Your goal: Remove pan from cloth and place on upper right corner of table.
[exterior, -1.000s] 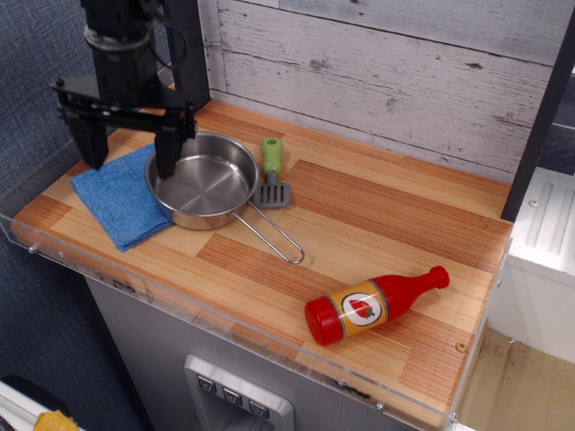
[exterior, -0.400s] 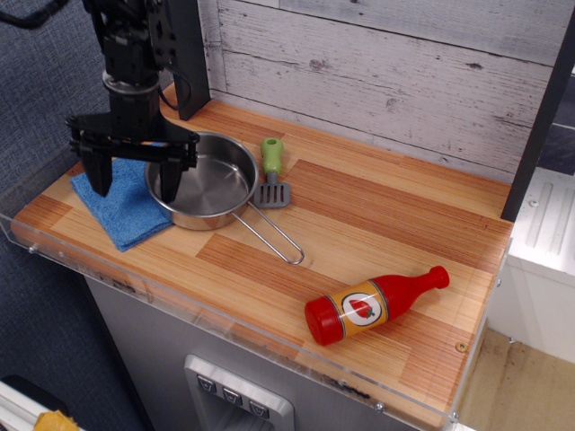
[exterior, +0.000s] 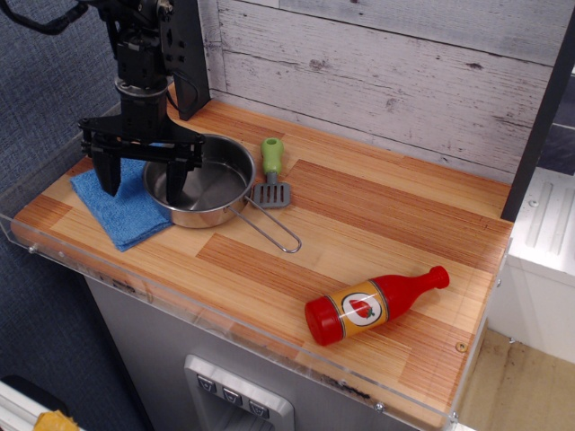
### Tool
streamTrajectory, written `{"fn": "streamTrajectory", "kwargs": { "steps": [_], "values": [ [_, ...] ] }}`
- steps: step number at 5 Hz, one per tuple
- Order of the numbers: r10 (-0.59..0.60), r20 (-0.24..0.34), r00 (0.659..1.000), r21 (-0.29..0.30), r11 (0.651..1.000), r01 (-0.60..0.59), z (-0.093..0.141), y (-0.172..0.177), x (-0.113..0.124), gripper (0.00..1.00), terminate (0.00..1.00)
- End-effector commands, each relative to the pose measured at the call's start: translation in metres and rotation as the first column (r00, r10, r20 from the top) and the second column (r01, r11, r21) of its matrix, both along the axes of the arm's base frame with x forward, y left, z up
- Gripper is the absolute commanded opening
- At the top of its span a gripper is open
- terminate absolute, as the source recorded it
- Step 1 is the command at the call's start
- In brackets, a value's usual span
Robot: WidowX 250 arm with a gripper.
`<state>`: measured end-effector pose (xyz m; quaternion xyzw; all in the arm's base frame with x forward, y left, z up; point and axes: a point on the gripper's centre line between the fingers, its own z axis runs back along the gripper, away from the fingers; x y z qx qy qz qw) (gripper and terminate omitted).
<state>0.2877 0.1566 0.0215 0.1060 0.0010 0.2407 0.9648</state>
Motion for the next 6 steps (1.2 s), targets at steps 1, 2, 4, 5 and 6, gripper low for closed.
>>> {"fn": "streamTrajectory", "kwargs": {
  "steps": [1, 2, 4, 5, 6],
  "values": [
    [-0.038, 0.040, 0.998, 0.020, 0.999, 0.038, 0.009, -0.005, 0.003, 0.00, 0.00],
    [-0.036, 0.047, 0.998, 0.028, 0.999, 0.035, 0.012, 0.000, 0.001, 0.00, 0.00],
    [-0.053, 0.080, 0.995, -0.019, 0.998, 0.055, 0.020, 0.003, -0.004, 0.00, 0.00],
    [-0.095, 0.115, 0.989, -0.057, 0.993, 0.102, 0.043, -0.001, 0.002, 0.00, 0.00],
    [-0.165, 0.140, 0.976, -0.033, 0.985, 0.171, 0.061, -0.019, 0.017, 0.00, 0.00]
  ]
}}
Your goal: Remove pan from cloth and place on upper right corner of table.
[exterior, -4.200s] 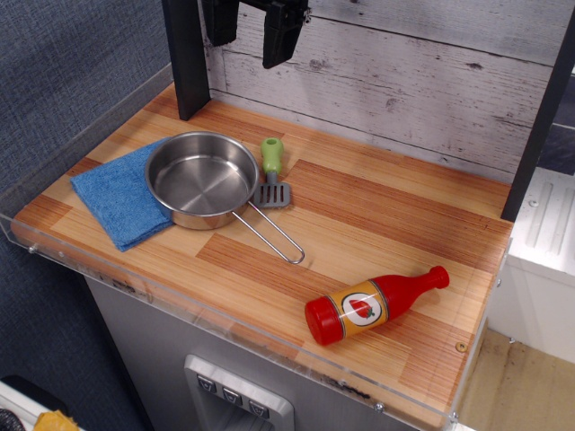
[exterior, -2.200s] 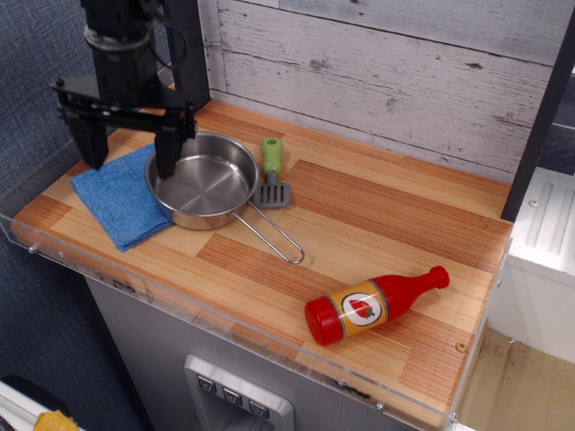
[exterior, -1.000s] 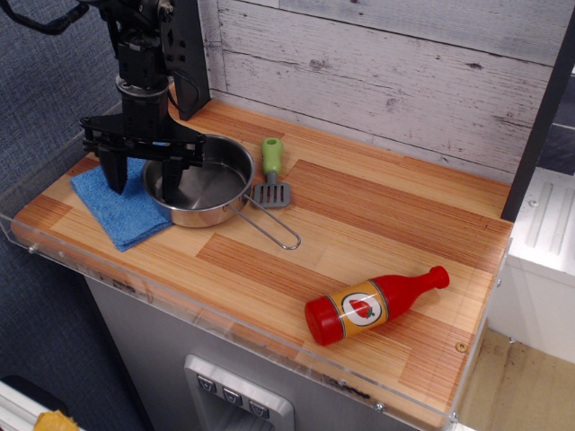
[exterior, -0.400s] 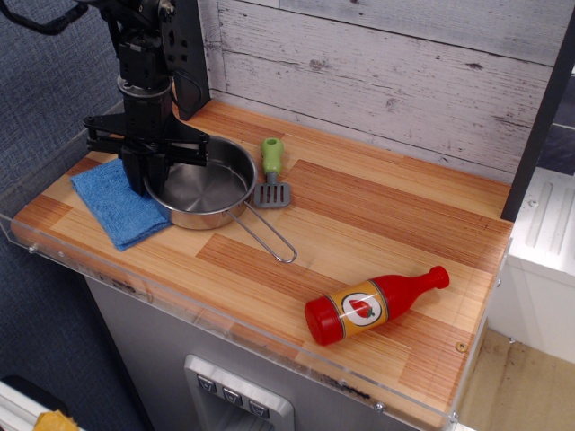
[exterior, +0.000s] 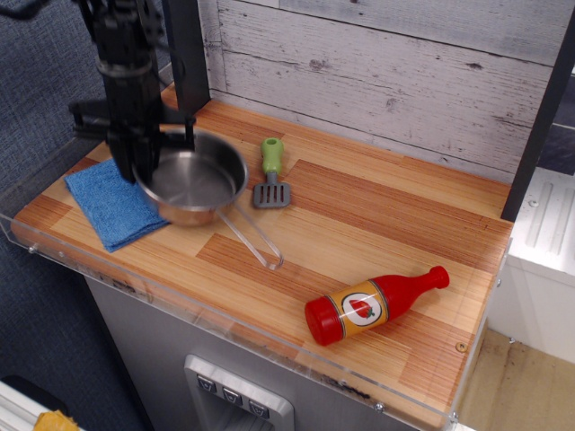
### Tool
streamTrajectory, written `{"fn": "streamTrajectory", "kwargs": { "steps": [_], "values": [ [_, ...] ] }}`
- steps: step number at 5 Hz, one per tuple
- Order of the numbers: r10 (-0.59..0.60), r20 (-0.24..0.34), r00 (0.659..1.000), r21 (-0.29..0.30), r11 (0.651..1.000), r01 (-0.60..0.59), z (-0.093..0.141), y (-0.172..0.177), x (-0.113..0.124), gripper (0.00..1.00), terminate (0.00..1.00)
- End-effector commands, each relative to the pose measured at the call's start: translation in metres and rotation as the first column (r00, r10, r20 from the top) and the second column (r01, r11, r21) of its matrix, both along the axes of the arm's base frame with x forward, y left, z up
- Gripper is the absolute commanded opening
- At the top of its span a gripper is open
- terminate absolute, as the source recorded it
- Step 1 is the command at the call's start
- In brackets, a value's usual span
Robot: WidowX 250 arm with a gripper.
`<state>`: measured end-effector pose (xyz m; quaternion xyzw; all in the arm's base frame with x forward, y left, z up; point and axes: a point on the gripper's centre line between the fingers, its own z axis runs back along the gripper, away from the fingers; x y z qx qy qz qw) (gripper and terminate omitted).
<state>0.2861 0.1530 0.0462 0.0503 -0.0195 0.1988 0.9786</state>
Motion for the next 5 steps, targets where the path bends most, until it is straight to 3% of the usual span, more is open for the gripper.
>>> {"fn": "streamTrajectory", "kwargs": {
  "steps": [1, 2, 3, 4, 5],
  "values": [
    [-0.159, 0.117, 0.980, 0.060, 0.986, 0.153, 0.057, -0.044, 0.036, 0.00, 0.00],
    [-0.217, 0.127, 0.968, 0.051, 0.976, 0.212, 0.057, -0.075, 0.047, 0.00, 0.00],
    [-0.298, 0.126, 0.946, 0.009, 0.954, 0.299, 0.046, -0.117, 0.060, 0.00, 0.00],
    [-0.369, 0.131, 0.920, 0.005, 0.929, 0.371, 0.038, -0.149, 0.070, 0.00, 0.00],
    [-0.390, 0.126, 0.912, -0.028, 0.918, 0.396, 0.020, -0.166, 0.080, 0.00, 0.00]
  ]
}}
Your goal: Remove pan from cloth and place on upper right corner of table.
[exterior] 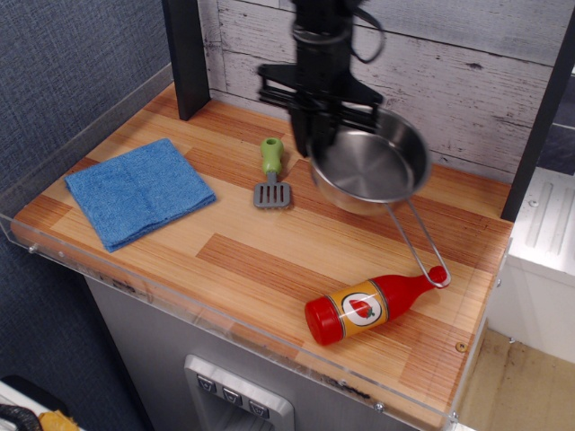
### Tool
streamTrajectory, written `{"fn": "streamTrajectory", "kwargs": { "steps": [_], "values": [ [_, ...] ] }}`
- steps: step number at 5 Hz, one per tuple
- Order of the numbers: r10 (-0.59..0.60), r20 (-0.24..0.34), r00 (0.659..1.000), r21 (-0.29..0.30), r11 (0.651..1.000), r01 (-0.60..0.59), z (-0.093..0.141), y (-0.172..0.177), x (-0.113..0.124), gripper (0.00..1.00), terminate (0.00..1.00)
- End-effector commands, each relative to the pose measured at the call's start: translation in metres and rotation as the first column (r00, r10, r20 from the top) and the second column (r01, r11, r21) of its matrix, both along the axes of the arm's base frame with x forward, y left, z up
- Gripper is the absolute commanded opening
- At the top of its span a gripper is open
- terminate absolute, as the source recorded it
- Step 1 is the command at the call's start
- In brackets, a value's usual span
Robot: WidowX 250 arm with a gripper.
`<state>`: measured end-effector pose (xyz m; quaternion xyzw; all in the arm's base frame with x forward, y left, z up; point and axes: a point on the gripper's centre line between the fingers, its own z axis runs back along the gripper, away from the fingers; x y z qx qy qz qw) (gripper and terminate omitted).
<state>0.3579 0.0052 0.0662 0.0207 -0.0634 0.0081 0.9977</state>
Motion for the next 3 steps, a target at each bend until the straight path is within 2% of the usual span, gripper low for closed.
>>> {"fn": "streamTrajectory", "kwargs": {
  "steps": [1, 2, 3],
  "values": [
    [-0.044, 0.015, 0.999, -0.009, 0.999, 0.044, -0.018, -0.024, 0.010, 0.00, 0.00],
    [-0.056, -0.022, 0.998, -0.001, 0.998, 0.056, -0.039, -0.022, 0.009, 0.00, 0.00],
    [-0.058, -0.024, 0.998, 0.008, 0.998, 0.059, -0.042, -0.020, 0.010, 0.00, 0.00]
  ]
}}
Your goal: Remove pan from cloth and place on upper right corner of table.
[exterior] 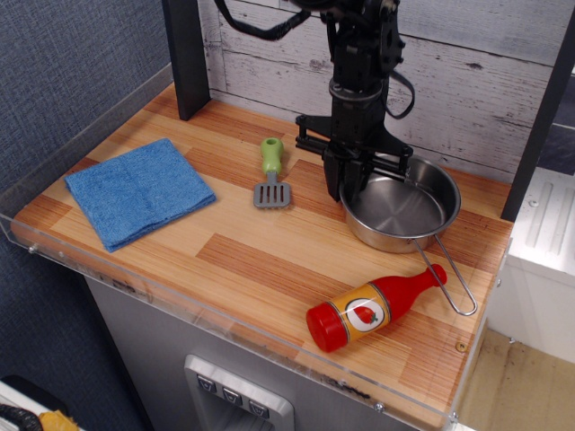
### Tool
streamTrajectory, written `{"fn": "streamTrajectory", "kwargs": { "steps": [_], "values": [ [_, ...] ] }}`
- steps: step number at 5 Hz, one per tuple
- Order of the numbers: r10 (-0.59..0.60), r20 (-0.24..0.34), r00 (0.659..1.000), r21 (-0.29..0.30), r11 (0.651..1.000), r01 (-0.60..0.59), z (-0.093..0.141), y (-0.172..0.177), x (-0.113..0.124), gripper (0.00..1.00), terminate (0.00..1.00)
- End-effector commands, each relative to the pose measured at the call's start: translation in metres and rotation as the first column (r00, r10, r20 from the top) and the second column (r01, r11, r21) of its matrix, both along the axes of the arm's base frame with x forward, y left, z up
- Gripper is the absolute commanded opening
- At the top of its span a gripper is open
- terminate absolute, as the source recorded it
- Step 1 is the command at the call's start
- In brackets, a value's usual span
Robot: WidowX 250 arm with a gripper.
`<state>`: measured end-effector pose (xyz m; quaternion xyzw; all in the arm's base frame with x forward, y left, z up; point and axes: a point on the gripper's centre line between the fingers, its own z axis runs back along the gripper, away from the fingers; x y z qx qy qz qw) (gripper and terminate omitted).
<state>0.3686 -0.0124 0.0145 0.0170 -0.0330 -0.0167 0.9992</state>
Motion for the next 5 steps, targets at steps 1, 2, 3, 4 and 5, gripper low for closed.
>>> {"fn": "streamTrajectory", "kwargs": {
  "steps": [1, 2, 3, 4, 5],
  "values": [
    [-0.011, 0.014, 1.000, 0.000, 1.000, 0.011, 0.011, -0.001, 0.000, 1.00, 0.00],
    [-0.019, 0.006, 1.000, -0.011, 1.000, 0.019, 0.008, -0.002, -0.001, 1.00, 0.00],
    [-0.015, 0.006, 1.000, -0.008, 1.000, 0.015, 0.010, -0.001, -0.003, 1.00, 0.00],
    [-0.020, 0.036, 0.999, -0.012, 1.000, 0.020, 0.022, -0.001, -0.002, 1.00, 0.00],
    [-0.055, 0.106, 0.993, -0.031, 0.998, 0.059, 0.049, -0.001, 0.001, 1.00, 0.00]
  ]
}}
